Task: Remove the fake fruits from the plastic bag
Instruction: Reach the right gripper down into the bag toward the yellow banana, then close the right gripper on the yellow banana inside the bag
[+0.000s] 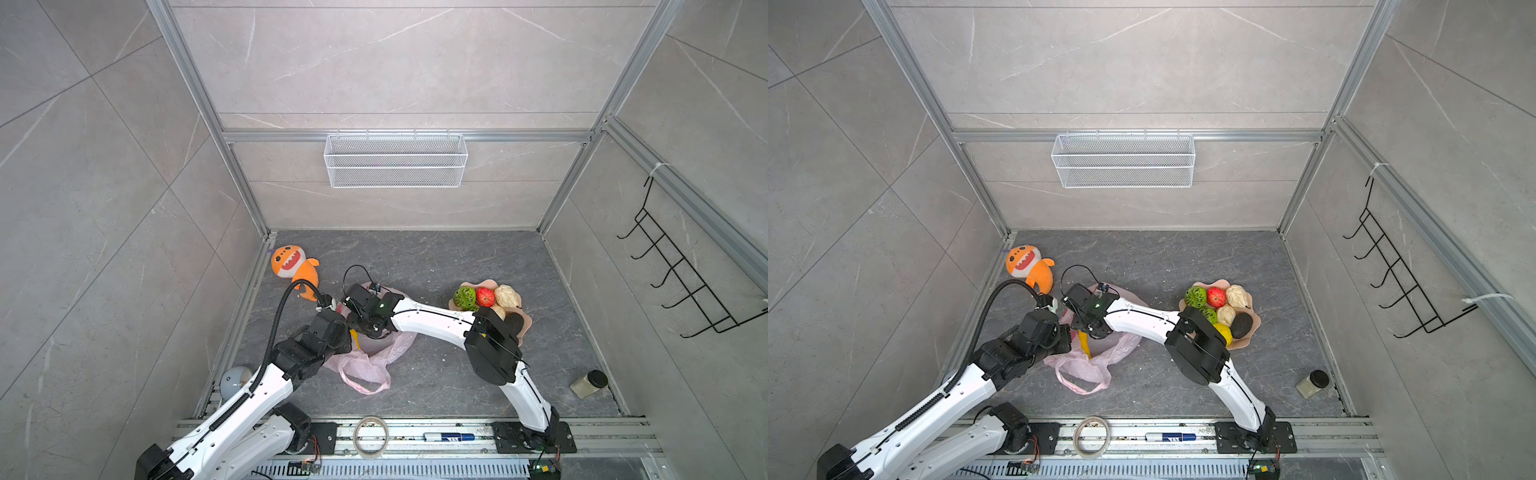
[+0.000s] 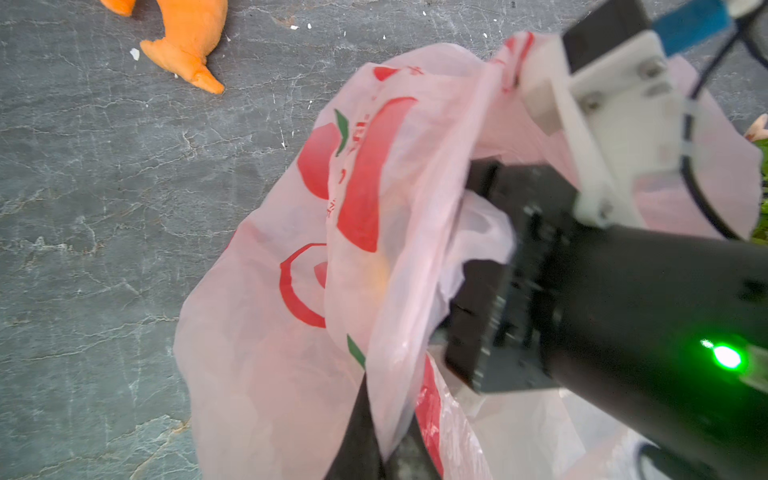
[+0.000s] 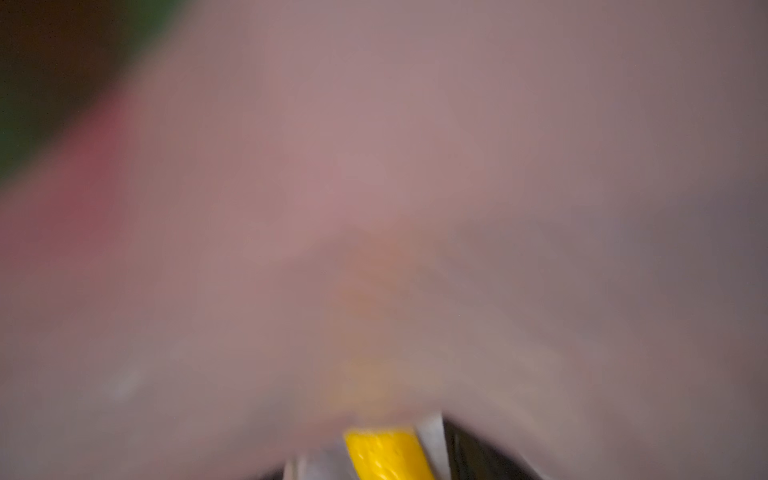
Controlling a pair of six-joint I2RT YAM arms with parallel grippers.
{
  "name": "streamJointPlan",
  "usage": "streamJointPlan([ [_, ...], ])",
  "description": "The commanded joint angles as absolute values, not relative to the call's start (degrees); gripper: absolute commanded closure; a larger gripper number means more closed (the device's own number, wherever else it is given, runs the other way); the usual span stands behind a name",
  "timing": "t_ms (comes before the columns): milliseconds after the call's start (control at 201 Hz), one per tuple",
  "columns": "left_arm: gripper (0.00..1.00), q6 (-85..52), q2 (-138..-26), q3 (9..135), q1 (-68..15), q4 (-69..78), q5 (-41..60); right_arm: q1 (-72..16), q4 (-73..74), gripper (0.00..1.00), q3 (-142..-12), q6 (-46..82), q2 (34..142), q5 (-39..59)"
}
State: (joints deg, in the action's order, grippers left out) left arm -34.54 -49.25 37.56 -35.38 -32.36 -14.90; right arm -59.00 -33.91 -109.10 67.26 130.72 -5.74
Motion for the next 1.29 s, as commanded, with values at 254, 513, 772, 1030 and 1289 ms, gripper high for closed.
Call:
streamJointPlan([
  [254,1.0,-35.59,-45.98,34.54,-35.32,-27.69,-14.46,-59.28,-51.74,0.4,-126.23,64.37,142.34,-8.17],
  [513,1.0,-35.59,-44.44,33.84,-35.32,-26.52,-14.4,-59.87,-59.02,0.46,-134.89,62.47,148.63,-8.2],
  [772,1.0,-35.67,-43.86,33.51,-35.3,-26.78,-14.46,-59.85,-57.85,0.66,-134.29,61.46,148.71,-6.94],
  [1030,1.0,-35.66,-44.34,34.28,-35.31,-27.7,-15.98,-59.5,-52.36,0.73,-131.39,55.9,142.08,-3.42],
  [1289,1.0,-35.91,-45.39,36.4,-35.25,-30.07,-18.69,-58.3,-50.05,0.75,-128.63,51.49,135.3,0.85],
])
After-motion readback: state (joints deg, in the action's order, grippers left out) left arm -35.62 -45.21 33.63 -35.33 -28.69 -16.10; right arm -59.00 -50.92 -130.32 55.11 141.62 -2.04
